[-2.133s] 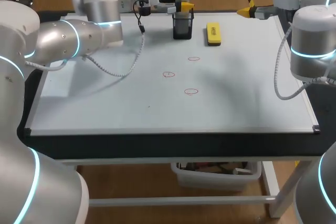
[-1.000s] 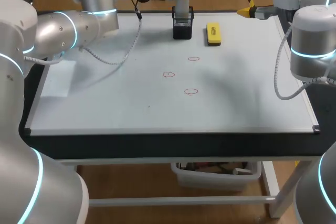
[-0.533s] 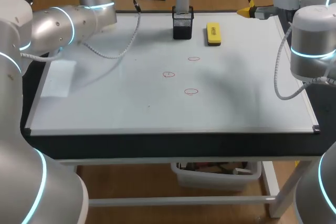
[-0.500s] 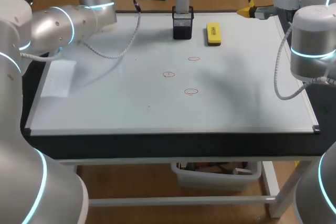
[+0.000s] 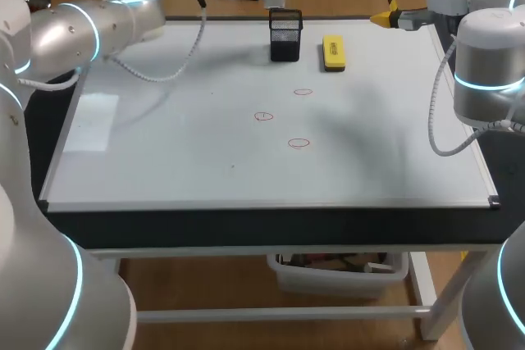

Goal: Pick up the inspection probe, press it on each red-marked spot on the whiteboard one by one, put down the probe, pick up the eraser, and wipe off all the red marks.

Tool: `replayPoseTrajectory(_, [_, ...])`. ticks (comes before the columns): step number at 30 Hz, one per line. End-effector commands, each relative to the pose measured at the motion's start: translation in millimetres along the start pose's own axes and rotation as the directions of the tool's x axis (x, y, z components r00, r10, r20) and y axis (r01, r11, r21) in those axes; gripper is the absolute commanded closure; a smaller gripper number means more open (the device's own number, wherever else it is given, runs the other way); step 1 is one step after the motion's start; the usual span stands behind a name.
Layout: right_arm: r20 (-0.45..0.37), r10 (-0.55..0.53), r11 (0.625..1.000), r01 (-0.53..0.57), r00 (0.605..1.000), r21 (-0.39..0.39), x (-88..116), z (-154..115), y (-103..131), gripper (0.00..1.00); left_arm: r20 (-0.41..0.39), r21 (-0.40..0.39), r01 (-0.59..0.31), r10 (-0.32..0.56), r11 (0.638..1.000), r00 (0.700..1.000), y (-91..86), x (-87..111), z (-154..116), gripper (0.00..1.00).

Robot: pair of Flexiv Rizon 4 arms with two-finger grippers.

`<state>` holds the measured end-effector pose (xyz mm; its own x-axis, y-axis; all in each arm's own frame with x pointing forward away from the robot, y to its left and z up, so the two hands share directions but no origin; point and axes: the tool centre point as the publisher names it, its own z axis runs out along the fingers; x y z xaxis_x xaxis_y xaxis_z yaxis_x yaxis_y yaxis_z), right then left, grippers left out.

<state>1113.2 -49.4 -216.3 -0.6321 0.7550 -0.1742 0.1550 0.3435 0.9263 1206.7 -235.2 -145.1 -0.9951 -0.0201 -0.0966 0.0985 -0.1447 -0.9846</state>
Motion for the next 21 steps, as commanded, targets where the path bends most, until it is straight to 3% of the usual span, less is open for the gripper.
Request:
replayPoseTrajectory(1, [-0.001, 0.000, 1.000, 0.000, 1.000, 0.001, -0.4, 0.2, 0.0, 0.00, 0.163, -0.047, 0.001, 0.007, 0.999, 0.987, -18.4, 21.1, -22.3, 1.00])
replayPoseTrajectory(21, [-0.001, 0.000, 1.000, 0.000, 1.000, 0.001, -0.4, 0.2, 0.0, 0.00, 0.287, -0.095, 0.005, 0.022, 0.996, 0.958, -19.4, 43.5, -107.1, 1.00])
